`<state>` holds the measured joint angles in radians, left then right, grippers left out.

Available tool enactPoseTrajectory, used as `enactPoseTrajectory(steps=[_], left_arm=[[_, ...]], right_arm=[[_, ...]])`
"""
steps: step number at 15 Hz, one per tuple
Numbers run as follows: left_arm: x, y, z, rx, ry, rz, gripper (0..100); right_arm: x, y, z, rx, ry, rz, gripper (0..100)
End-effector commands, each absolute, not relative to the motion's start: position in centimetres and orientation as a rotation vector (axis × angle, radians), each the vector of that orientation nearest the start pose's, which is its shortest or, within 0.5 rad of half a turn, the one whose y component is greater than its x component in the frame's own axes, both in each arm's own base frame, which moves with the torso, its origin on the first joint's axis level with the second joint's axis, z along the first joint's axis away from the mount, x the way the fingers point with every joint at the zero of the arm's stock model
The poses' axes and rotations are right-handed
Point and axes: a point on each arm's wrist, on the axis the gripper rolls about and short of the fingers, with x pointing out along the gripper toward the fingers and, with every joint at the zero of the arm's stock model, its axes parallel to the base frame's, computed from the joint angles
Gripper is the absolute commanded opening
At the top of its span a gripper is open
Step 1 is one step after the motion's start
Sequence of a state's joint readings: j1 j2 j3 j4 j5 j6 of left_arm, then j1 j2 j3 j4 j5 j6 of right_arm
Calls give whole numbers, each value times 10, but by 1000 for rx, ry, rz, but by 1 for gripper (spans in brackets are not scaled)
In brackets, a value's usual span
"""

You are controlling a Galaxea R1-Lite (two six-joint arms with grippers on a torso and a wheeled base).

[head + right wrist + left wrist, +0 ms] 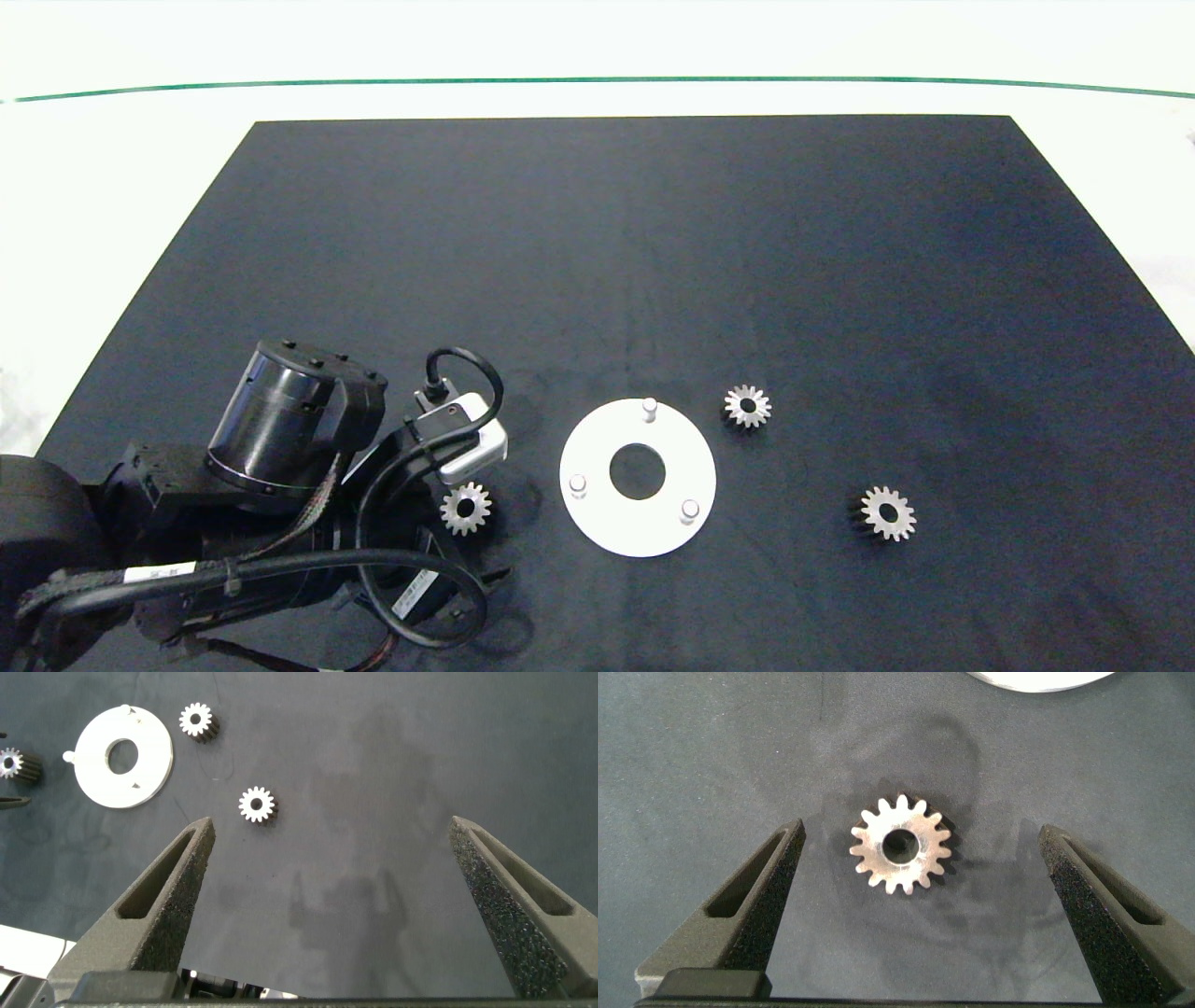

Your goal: Install three planetary gears onto the carrier pins

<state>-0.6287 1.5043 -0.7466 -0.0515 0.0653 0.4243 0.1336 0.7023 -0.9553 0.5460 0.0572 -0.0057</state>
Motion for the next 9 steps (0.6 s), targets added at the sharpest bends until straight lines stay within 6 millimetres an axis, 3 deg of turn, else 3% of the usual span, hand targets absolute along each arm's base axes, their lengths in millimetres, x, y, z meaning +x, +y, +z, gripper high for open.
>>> enactPoseTrajectory(steps=[1,9], left_arm=[[195,-139,164,647,565,-679,100],[203,-143,163,645,574,-674,97]], right_arm=[[18,4,280,-17,294,193,100],[19,4,279,-18,302,193,100]])
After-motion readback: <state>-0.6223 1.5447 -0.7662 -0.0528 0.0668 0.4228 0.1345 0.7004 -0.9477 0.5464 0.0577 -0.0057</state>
